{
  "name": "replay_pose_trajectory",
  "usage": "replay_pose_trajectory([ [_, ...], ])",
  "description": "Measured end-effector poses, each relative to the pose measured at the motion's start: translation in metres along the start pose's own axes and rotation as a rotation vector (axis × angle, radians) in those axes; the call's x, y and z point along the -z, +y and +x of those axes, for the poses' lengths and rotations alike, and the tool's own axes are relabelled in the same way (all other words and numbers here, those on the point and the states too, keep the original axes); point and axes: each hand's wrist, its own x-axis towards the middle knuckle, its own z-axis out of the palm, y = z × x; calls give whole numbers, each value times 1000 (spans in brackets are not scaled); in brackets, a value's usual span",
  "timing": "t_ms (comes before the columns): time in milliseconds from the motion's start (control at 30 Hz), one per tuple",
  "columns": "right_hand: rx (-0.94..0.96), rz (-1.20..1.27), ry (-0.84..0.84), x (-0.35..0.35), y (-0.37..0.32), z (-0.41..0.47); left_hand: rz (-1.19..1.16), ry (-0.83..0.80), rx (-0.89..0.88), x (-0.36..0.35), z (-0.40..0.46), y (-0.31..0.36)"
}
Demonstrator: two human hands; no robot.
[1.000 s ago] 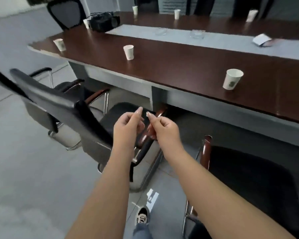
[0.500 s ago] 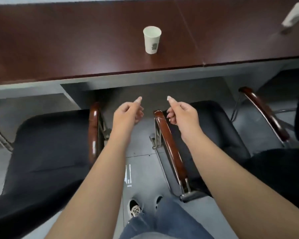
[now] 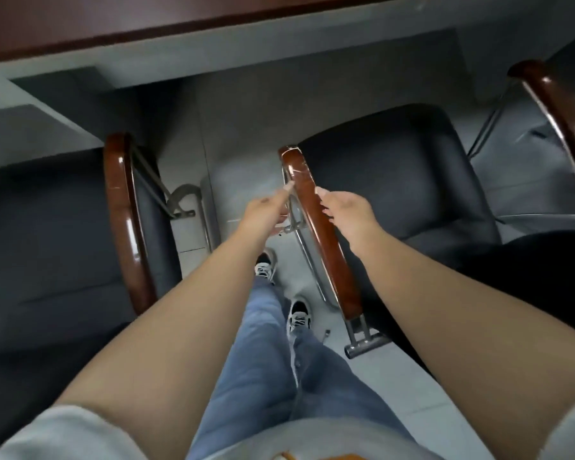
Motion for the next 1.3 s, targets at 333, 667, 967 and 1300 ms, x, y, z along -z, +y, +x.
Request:
replay_pose_trajectory([
  [333,-463,42,-130,-13,8,53,-47,-256,183,-2,69,14],
  [667,-610,41,-84,-7,-41,61,-2,-364,178,3,88,57],
  [967,-553,177,-41,-30,-87,96,7,-233,165,16,124,115],
  [1300,-446,89,-70,-56,-82,87,-18,-186,181,36,115,108],
])
